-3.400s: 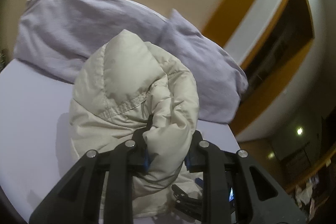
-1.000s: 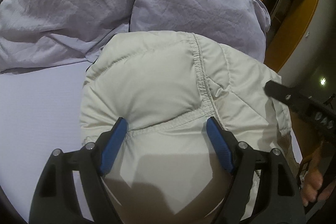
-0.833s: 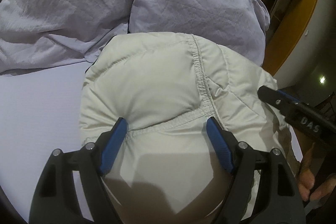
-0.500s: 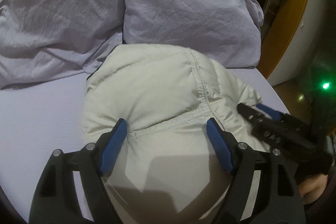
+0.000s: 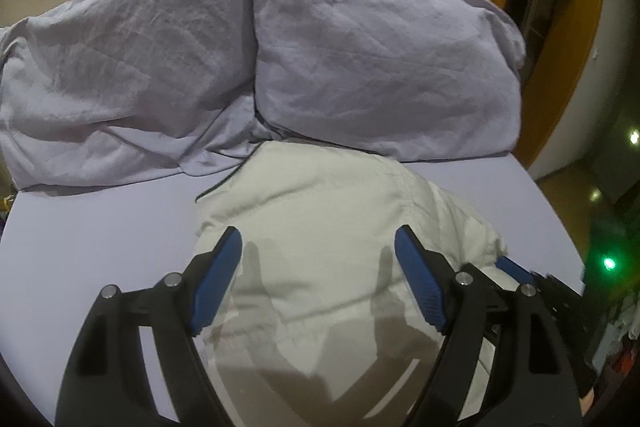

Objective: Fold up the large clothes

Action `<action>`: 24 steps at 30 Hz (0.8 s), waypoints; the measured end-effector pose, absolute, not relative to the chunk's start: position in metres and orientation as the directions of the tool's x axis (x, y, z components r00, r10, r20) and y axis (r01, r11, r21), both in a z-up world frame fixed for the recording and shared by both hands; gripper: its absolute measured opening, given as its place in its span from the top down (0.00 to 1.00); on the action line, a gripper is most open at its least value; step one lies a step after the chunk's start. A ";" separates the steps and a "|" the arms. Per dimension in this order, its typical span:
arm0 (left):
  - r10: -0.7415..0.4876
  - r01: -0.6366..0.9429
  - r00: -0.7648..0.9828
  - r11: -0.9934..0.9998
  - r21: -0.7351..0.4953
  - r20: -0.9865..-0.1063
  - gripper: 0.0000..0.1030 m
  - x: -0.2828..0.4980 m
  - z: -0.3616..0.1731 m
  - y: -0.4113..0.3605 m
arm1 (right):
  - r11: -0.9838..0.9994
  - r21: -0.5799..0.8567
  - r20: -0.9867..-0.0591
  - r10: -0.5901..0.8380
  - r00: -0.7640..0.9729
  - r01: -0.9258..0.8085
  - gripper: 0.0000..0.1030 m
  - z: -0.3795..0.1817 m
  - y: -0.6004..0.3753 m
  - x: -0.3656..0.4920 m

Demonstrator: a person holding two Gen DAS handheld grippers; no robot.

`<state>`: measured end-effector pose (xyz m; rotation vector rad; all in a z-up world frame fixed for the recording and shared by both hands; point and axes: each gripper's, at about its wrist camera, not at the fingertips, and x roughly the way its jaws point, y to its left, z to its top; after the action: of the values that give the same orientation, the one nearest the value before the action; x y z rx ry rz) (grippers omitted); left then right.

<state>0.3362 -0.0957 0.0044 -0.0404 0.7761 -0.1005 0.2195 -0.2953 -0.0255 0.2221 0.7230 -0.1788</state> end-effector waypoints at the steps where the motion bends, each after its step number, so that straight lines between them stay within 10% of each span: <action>1: -0.090 0.062 0.701 0.996 -0.064 -0.707 0.23 0.340 -0.001 -0.096 | 0.961 0.140 -0.671 -0.084 0.737 0.238 0.41 -0.026 -0.295 0.219; 24: -0.014 0.047 0.705 0.999 0.027 -0.709 0.12 0.354 -0.041 -0.099 | 0.960 0.077 -0.653 -0.154 0.741 0.268 0.37 0.010 -0.301 0.258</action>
<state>0.3540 -0.0995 -0.0414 0.0439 0.7883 -0.0343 0.2577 -0.3009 0.0100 0.1703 0.6993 -0.2327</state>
